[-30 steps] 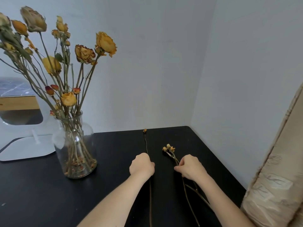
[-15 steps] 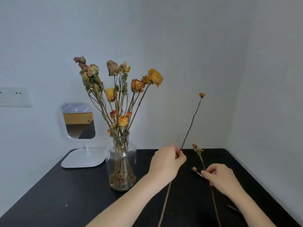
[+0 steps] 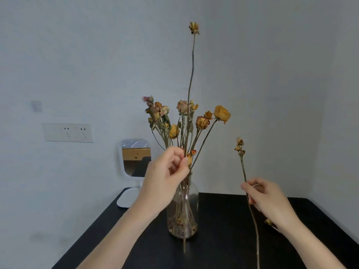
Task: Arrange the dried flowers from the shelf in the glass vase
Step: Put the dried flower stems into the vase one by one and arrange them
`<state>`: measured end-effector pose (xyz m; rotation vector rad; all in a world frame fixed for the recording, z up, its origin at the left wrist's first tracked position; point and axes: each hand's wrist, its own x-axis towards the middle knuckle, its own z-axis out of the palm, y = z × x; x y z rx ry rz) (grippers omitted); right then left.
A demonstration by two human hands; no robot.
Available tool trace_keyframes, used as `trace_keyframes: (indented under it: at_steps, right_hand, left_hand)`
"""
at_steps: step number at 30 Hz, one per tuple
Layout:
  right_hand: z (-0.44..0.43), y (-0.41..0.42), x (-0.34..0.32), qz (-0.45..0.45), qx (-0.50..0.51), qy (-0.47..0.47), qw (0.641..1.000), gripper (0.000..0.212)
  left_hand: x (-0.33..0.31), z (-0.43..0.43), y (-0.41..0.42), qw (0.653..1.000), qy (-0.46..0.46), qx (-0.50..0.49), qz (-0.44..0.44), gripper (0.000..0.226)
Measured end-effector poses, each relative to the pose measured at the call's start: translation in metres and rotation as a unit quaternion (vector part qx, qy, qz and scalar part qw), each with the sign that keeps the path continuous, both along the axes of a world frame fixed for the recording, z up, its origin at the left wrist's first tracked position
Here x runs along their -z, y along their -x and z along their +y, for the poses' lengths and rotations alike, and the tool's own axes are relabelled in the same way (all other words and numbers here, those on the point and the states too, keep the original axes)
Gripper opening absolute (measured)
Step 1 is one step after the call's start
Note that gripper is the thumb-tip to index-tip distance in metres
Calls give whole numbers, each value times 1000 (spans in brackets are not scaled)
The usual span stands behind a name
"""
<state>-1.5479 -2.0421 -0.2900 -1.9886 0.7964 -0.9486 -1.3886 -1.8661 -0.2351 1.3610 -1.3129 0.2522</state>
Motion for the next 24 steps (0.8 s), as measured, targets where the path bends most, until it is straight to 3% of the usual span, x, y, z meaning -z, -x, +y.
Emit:
trace_keyframes:
  at_steps: [10, 15, 24]
  right_hand:
    - [24, -22, -4, 29, -30, 2, 999, 15]
    - [26, -22, -6, 34, -24, 23, 999, 16]
    - [24, -27, -1, 37, -17, 21, 999, 15]
  left_hand:
    - [-56, 41, -48, 988, 124, -82, 47, 23]
    - [-78, 40, -71, 968, 191, -153, 57, 14]
    - [-59, 7, -66, 974, 156, -159, 48, 5]
